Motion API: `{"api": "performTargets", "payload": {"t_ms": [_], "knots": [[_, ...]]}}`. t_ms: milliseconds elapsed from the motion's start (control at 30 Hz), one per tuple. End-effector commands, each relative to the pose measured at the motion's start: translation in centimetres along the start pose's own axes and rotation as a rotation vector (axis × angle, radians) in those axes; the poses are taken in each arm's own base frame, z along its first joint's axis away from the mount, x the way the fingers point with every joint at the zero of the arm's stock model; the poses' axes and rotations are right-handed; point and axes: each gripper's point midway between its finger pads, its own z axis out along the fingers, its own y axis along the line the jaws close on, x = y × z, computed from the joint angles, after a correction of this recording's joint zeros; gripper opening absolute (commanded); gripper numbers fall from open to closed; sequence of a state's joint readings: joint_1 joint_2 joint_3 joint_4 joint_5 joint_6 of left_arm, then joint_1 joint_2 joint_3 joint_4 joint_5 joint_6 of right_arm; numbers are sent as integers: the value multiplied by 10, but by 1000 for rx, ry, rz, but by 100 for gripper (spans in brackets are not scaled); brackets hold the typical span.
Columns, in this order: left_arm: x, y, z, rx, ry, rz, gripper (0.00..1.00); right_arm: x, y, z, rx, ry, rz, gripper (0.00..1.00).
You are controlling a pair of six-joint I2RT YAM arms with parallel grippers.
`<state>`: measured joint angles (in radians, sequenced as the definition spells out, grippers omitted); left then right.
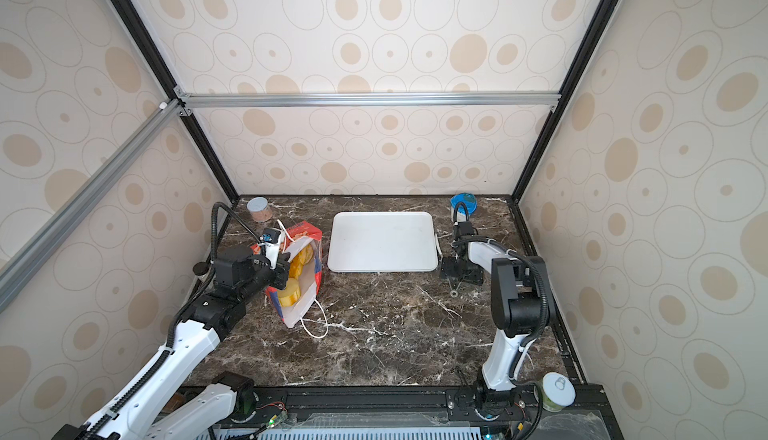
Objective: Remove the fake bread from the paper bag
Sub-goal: 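Lower the right gripper onto the white-tipped tongs beside the tray and grasp them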
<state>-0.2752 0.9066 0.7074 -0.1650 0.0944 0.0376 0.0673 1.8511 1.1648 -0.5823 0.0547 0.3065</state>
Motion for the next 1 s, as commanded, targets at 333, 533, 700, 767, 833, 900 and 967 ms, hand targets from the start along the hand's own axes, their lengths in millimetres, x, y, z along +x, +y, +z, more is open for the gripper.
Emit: {"api": "performTargets", "payload": {"t_ms": [333,533,700,767,833,900,967], "knots": [[-33,6,-15,-28,-105,-9,0,5,4,5,-36,20,-31,43],[-33,5,-17,-25,-132,-24,0,14,0,-15,-30,-17,-44,29],[-36,0,-16,5,-142,-24,0,24,0,-42,-30,-48,-65,25],[-39,-1,-17,12,-154,-28,0,28,2,-54,-29,-58,-81,25],[-40,0,-18,10,-163,-31,0,33,3,-64,-33,-58,-90,25],[-42,0,-21,8,-178,-31,0,38,8,-74,-50,-57,-104,25],[-42,0,-22,6,-185,-34,0,44,9,-82,-55,-45,-117,25]]}}
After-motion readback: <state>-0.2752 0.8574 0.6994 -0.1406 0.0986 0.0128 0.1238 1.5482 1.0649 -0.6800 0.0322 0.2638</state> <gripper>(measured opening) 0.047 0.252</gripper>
